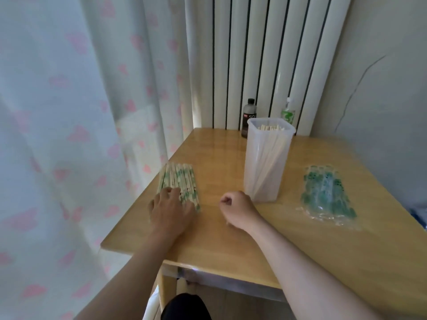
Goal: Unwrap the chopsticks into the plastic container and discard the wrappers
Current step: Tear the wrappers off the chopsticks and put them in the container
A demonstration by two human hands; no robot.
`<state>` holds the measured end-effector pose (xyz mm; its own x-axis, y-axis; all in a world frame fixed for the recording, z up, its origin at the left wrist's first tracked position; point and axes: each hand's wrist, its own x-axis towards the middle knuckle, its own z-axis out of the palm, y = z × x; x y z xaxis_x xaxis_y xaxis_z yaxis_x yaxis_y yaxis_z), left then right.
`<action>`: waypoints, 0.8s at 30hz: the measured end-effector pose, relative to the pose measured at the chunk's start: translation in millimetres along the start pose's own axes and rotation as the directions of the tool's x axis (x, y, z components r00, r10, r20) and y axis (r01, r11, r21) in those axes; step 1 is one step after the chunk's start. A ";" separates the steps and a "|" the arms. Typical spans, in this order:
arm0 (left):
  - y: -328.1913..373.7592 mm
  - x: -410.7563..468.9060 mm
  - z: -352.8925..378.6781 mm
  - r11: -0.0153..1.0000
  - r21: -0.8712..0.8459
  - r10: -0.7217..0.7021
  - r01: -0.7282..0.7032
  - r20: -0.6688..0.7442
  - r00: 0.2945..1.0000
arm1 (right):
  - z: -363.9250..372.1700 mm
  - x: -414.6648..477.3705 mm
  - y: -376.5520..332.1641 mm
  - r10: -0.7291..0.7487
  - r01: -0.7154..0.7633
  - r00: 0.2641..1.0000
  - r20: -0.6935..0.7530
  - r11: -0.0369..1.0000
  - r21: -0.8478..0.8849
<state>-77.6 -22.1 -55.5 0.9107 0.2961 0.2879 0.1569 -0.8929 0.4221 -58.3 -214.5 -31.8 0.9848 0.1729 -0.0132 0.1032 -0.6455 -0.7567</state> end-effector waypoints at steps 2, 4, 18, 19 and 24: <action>-6.5 0.5 1.7 0.998 -0.066 -0.024 0.024 0.001 1.000 | 12.1 10.2 -10.4 0.019 -0.019 1.000 0.011 1.000 0.015; -9.5 1.6 4.3 0.987 -0.153 -0.044 0.043 -0.004 0.999 | 23.0 20.6 -19.3 0.033 -0.033 0.999 0.004 0.998 0.050; -28.6 6.0 1.2 0.829 -0.545 -0.148 0.125 0.001 0.989 | 66.2 46.5 -21.9 -0.062 0.061 0.998 0.000 0.985 0.160; -29.2 5.8 1.7 0.830 -0.544 -0.149 0.126 0.002 0.989 | 67.1 46.4 -22.3 -0.070 0.068 0.998 0.007 0.985 0.162; -31.5 6.2 6.2 0.851 -0.514 -0.128 0.105 -0.009 0.992 | 67.5 45.2 -22.1 -0.125 0.117 0.988 0.085 0.989 0.089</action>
<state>-74.5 5.8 -72.4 0.8796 0.4113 0.2392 0.0330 -0.5543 0.8317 -25.5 -142.3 -59.8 0.9487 0.3151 0.0257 0.2053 -0.5523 -0.8080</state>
